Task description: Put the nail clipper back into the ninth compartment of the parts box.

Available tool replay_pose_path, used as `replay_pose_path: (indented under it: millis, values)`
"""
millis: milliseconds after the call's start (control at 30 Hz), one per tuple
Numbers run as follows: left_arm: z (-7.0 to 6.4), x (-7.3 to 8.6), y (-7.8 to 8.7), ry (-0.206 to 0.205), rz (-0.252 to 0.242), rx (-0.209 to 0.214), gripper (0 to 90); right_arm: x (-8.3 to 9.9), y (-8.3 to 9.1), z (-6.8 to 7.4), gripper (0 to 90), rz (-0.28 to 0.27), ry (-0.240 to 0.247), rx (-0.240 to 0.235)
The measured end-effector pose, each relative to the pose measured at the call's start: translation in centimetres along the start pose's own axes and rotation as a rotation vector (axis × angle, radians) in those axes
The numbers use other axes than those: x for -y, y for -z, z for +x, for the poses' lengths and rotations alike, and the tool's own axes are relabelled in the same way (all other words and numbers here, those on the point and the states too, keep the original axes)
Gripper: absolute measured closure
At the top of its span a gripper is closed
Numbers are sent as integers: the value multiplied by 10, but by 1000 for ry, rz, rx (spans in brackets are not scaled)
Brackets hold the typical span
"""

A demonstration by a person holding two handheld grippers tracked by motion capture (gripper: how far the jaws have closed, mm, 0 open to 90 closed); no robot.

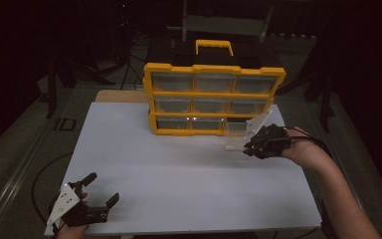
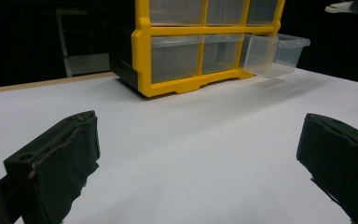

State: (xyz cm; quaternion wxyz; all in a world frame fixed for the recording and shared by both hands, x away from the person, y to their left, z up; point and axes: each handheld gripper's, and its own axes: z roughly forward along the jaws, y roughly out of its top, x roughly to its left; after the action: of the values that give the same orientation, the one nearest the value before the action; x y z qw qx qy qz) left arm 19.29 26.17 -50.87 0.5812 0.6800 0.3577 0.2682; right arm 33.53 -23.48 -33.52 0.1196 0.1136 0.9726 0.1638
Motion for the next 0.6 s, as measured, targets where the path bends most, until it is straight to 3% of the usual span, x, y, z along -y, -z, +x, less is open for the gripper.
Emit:
replay_pose_path:
  millis: [600]
  values:
    - [1,0,0,0,1,0,3,5,9,-42,779,-12,-56,54]
